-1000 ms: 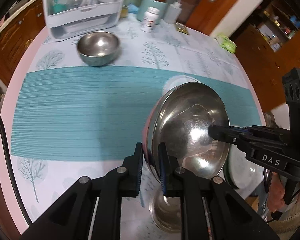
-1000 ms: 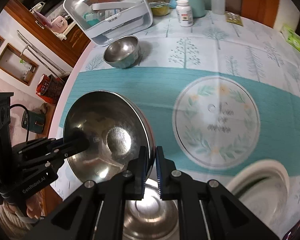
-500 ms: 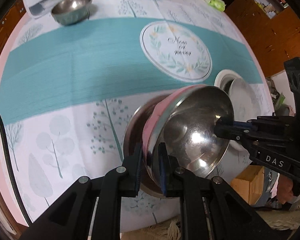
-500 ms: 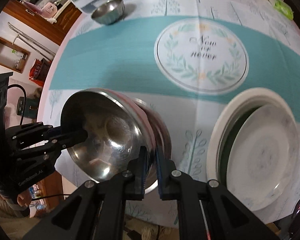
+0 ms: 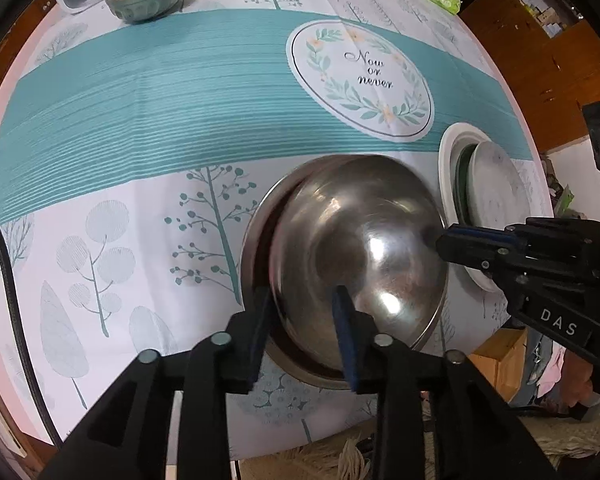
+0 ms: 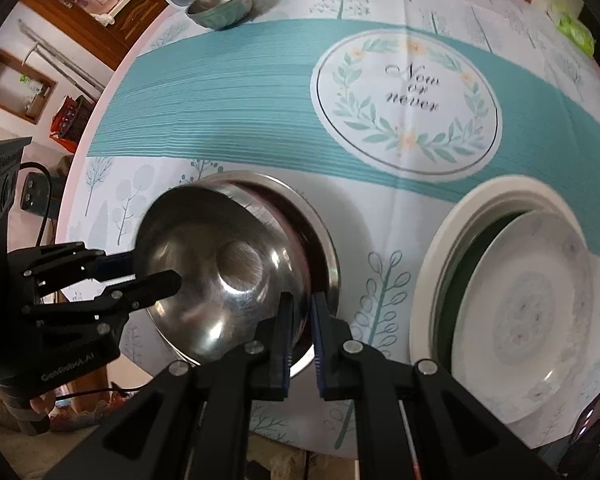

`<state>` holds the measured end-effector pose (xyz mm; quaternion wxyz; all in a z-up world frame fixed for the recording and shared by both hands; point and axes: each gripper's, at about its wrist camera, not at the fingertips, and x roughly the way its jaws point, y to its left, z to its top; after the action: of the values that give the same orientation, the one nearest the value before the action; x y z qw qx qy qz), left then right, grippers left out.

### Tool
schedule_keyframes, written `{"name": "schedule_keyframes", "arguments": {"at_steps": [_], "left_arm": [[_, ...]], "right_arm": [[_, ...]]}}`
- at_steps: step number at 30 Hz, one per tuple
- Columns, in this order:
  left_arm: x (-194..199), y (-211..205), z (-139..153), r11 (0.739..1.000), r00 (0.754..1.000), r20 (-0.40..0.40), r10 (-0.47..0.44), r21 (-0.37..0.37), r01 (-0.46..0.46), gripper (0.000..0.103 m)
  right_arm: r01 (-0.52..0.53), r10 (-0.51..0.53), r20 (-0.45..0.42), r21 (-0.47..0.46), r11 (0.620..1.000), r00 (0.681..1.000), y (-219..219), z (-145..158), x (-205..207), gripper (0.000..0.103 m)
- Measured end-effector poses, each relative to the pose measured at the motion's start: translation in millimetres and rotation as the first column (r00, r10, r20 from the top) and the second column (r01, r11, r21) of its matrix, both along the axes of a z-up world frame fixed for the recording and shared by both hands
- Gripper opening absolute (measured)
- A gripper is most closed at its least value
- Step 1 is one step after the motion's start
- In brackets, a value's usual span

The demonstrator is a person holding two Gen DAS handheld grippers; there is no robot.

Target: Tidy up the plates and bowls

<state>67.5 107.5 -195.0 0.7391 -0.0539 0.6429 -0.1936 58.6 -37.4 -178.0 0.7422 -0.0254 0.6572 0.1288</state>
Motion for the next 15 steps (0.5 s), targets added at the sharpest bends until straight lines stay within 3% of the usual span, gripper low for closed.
{"name": "schedule_keyframes", "arguments": {"at_steps": [15], "left_arm": [[6,13,24,0.999,0.997,0.072,0.04,0.005,-0.04,0.049]], "right_arm": [[-0.003,0.002,0.041,0.014,1.0,0.999,-5,17,5,0.009]]}}
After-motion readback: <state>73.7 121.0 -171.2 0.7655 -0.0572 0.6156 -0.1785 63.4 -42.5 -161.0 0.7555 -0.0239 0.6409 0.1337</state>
